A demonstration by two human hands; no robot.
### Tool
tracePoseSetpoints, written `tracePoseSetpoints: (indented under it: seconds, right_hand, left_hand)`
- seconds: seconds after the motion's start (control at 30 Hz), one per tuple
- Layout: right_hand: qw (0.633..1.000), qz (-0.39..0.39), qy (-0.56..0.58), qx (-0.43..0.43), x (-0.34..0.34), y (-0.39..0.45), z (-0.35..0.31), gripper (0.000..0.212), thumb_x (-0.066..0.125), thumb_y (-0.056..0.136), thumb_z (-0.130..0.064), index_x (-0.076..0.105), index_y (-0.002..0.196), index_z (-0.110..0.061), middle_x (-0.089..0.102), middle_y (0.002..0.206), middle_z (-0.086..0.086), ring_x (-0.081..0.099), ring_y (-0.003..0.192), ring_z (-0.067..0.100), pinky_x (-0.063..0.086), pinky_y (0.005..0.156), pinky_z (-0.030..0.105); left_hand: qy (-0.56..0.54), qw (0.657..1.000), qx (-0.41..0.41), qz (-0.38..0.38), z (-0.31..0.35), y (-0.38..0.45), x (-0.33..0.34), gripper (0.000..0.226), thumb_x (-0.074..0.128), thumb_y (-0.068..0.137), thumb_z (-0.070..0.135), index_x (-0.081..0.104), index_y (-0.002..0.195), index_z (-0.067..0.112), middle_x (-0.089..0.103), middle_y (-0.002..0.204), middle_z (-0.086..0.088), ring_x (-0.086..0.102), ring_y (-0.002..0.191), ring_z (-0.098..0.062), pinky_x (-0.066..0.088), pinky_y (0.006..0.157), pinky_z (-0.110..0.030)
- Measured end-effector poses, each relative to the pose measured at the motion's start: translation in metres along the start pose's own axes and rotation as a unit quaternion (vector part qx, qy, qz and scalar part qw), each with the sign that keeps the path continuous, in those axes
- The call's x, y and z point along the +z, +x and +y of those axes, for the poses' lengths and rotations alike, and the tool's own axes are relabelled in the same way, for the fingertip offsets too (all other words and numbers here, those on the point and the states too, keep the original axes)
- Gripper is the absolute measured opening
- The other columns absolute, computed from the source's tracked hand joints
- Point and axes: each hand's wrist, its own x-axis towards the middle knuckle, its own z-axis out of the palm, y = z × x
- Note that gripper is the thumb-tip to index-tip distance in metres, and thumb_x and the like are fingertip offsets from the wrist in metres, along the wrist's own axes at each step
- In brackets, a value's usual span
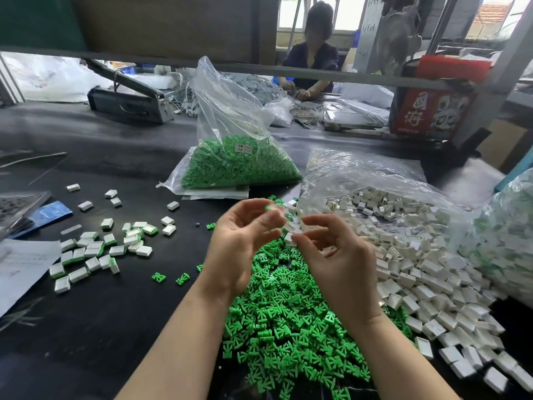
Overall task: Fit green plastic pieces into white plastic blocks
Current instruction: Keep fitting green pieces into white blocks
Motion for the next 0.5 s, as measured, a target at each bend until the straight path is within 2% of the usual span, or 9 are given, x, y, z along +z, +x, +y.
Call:
tracePoseSetpoints:
  seconds: [0.1,0.17,0.3,0.37,0.43,0.47,0.5]
  right_hand:
    - [0.995,-0.050,-0.052,0.068,-0.002,0.002,0.007,0.018,0.068,0.088,-0.031,0.068,0.104,-0.024,0.073,0.082,-0.012,0.069,0.070,0.002,0.060,0.060,0.030]
    - [0.984,-0.098,-0.096,0.110,-0.006,0.005,0.012,0.014,0.069,0.090,-0.031,0.069,0.102,-0.024,0.073,0.082,-0.010,0.068,0.067,0.004,0.059,0.059,0.028]
    - [0.954,-0.178,-0.193,0.146,-0.013,0.007,0.015,0.007,0.067,0.091,-0.034,0.071,0.096,-0.030,0.071,0.085,-0.012,0.066,0.074,0.007,0.060,0.067,0.030]
    - [0.935,-0.206,-0.249,0.145,-0.013,0.007,0.015,0.009,0.065,0.092,-0.037,0.071,0.096,-0.032,0.071,0.089,-0.012,0.065,0.086,0.009,0.058,0.076,0.031]
    - [0.919,-0.217,-0.304,0.125,-0.013,0.007,0.014,0.013,0.062,0.092,-0.040,0.070,0.099,-0.033,0.071,0.096,-0.013,0.062,0.095,0.010,0.055,0.084,0.029]
    - [0.914,-0.213,-0.326,0.110,-0.013,0.007,0.014,0.015,0.061,0.093,-0.041,0.070,0.101,-0.032,0.071,0.099,-0.013,0.060,0.095,0.010,0.053,0.086,0.027]
    - [0.910,-0.205,-0.348,0.094,-0.013,0.006,0.015,0.017,0.059,0.094,-0.042,0.069,0.103,-0.032,0.071,0.101,-0.013,0.058,0.095,0.010,0.050,0.088,0.025]
  left_hand:
    - [-0.083,0.983,-0.067,0.152,0.012,0.009,-0.023,0.026,0.073,0.072,0.015,0.064,0.095,0.007,0.075,0.080,-0.008,0.073,0.071,-0.015,0.059,0.063,-0.025]
    - [-0.153,0.953,-0.091,0.245,0.018,0.015,-0.043,0.008,0.069,0.083,0.013,0.063,0.085,0.007,0.073,0.067,-0.005,0.071,0.059,-0.011,0.060,0.057,-0.023]
    - [-0.251,0.903,-0.077,0.341,0.026,0.024,-0.078,0.022,0.053,0.101,0.021,0.056,0.082,0.011,0.069,0.055,-0.001,0.069,0.054,-0.007,0.059,0.056,-0.022]
    - [-0.293,0.882,-0.050,0.367,0.029,0.024,-0.090,0.021,0.042,0.106,0.023,0.054,0.092,0.013,0.073,0.071,-0.002,0.073,0.073,-0.006,0.059,0.065,-0.022]
    - [-0.333,0.864,-0.009,0.377,0.032,0.024,-0.097,0.026,0.030,0.108,0.028,0.048,0.121,0.014,0.072,0.107,-0.007,0.071,0.100,-0.012,0.058,0.082,-0.027]
    - [-0.349,0.858,0.008,0.376,0.034,0.024,-0.098,0.032,0.026,0.108,0.032,0.042,0.129,0.013,0.068,0.118,-0.010,0.070,0.103,-0.016,0.056,0.088,-0.030]
    - [-0.359,0.857,0.019,0.369,0.035,0.023,-0.098,0.035,0.024,0.108,0.035,0.042,0.126,0.011,0.066,0.122,-0.012,0.070,0.103,-0.019,0.055,0.091,-0.032]
